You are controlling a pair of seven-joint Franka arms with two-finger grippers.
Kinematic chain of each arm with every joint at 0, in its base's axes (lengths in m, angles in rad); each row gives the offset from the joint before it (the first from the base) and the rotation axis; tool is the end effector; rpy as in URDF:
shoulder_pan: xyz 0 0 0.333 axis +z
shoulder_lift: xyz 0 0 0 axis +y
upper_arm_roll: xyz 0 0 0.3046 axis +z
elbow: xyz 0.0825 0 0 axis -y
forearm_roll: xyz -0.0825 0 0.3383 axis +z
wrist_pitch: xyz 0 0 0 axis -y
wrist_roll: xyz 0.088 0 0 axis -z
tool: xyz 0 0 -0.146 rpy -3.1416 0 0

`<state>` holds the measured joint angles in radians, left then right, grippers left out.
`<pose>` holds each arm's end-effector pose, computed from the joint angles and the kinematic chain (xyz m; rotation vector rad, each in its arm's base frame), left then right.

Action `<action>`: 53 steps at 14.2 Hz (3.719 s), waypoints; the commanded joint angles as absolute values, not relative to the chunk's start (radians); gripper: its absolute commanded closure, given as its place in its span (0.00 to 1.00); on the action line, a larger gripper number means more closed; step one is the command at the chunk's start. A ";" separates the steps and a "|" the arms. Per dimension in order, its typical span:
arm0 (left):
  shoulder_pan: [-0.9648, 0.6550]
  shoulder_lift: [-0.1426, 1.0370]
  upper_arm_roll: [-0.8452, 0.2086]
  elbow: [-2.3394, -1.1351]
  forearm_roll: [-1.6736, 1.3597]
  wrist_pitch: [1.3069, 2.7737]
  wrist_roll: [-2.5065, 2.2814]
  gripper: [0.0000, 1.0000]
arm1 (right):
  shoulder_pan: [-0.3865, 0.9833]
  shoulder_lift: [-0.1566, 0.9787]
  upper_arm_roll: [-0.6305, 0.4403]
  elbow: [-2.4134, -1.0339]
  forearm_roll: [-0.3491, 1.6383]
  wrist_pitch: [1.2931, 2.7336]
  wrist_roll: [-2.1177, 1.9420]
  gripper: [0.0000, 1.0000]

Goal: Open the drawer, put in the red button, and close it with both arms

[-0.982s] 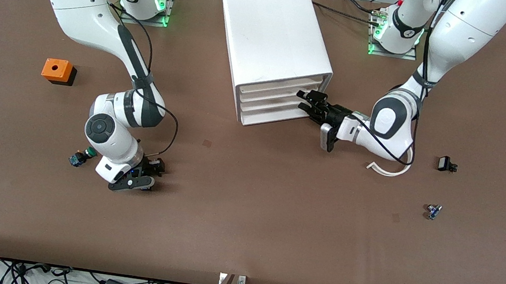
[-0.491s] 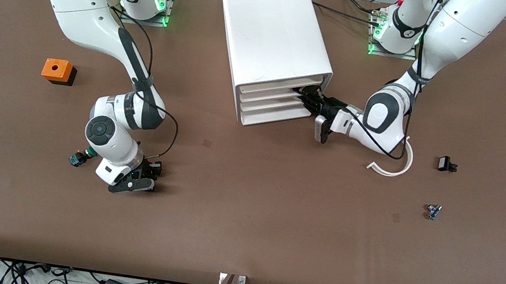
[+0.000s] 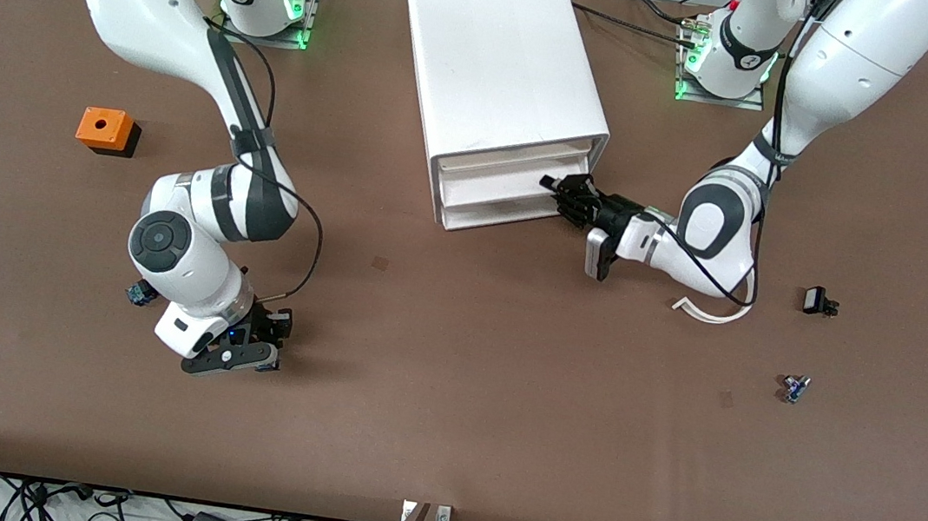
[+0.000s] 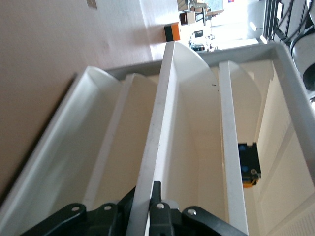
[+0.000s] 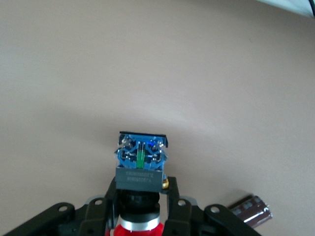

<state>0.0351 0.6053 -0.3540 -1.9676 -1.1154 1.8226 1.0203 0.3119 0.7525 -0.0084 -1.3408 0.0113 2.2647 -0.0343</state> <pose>0.4666 -0.2641 0.2046 1.7708 -0.5281 -0.2678 0.6811 0.2153 0.2728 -3.0605 -0.5160 -0.2635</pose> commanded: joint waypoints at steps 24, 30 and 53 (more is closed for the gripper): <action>0.130 0.527 -0.334 -1.250 0.141 1.491 0.259 0.00 | 0.810 0.747 -0.002 -1.118 0.227 1.859 0.508 1.00; 0.150 0.551 -0.336 -1.213 0.143 1.546 0.160 0.00 | 0.824 0.753 -0.003 -1.120 0.264 1.812 0.514 1.00; 0.097 0.548 -0.345 -1.258 0.037 1.659 -0.210 0.00 | 0.752 0.746 -0.158 -1.029 0.258 1.824 0.583 0.00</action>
